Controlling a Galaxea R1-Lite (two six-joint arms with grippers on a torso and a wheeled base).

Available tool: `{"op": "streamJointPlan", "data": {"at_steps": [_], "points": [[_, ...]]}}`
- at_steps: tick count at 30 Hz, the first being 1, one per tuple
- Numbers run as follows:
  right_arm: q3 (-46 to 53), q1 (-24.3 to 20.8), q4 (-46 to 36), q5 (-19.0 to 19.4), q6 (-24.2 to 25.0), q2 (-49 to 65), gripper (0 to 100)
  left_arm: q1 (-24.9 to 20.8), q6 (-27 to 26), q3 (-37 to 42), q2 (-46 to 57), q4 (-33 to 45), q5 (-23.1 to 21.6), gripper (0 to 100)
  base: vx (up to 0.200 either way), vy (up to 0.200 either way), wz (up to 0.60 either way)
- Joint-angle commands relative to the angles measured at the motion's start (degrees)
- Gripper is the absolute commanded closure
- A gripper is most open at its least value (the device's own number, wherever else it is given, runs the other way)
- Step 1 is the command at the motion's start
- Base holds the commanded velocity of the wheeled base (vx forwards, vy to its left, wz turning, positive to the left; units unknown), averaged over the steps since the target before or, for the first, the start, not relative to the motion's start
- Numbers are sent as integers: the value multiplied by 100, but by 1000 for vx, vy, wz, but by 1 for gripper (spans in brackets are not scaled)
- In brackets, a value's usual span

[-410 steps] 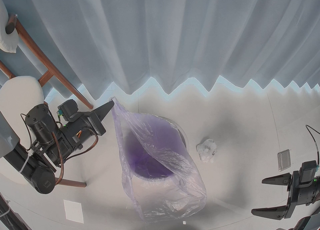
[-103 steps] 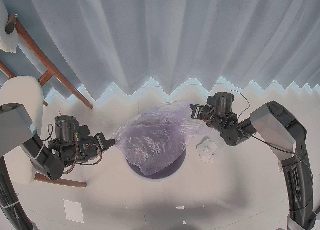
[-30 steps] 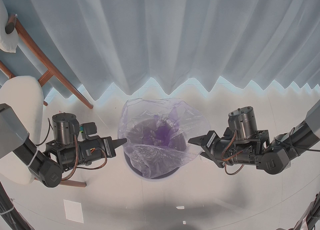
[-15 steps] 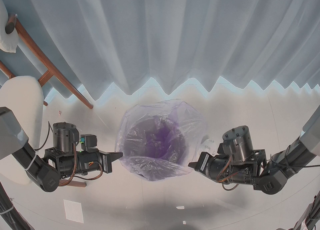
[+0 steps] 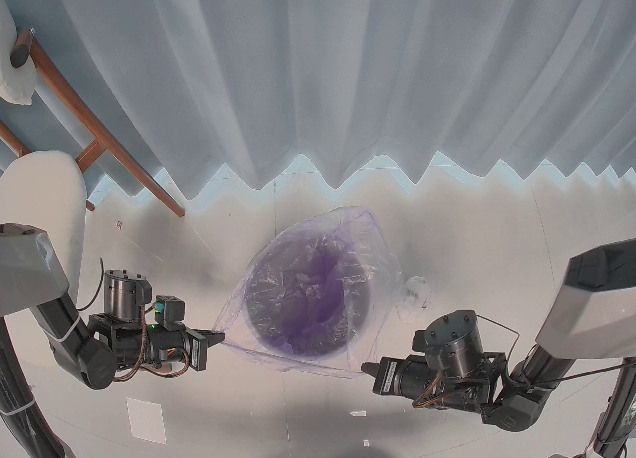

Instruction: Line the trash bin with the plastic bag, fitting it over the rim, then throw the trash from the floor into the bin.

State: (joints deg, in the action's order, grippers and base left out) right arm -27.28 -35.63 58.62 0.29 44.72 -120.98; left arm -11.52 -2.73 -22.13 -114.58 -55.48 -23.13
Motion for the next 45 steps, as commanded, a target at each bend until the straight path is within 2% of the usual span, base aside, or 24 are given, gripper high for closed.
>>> {"op": "streamJointPlan", "data": {"at_steps": [1, 13, 15, 20, 27, 31, 34, 40, 41, 44, 45], "points": [[65, -31, 264, -170, -139, -690, 100, 89, -96, 33, -469, -68, 10, 100, 0, 0, 0], [12, 4, 457, -372, -174, -1138, 100, 124, -87, 24, -1286, -736, 317, 100, 0, 0, 0], [-163, 215, 501, -548, -182, -1270, 100, 150, -17, -46, -1541, -1149, 546, 100, 0, 0, 0], [-348, 355, 518, -741, -182, -1376, 100, 229, 27, -117, -1857, -1694, 792, 100, 0, 0, 0], [-673, 461, 527, -996, -174, -1411, 100, 203, 546, -143, -2033, -2353, 862, 100, 0, 0, 0], [-717, 461, 527, -1031, -174, -1411, 100, 203, 625, -134, -2033, -2600, 845, 100, 0, 0, 0], [-796, 461, 615, -1031, -174, -1437, 100, 141, 941, -143, -2077, -3065, 854, 100, 0, 0, 0], [-963, 522, 659, -1128, -174, -1499, 100, 124, 1161, -143, -2104, -3083, 862, 100, 0, 0, 0], [-954, 522, 668, -1128, -174, -1499, 0, 132, 1161, -108, -2095, -3083, 862, 100, 0, 0, 0], [-902, 522, 668, -1119, -121, -1499, 0, 106, 1134, 121, -2033, -3083, 836, 100, 0, 0, 0], [-884, 522, 677, -1119, -103, -1490, 0, 106, 1126, 156, -2033, -3083, 818, 0, 0, 0, 0]]}}
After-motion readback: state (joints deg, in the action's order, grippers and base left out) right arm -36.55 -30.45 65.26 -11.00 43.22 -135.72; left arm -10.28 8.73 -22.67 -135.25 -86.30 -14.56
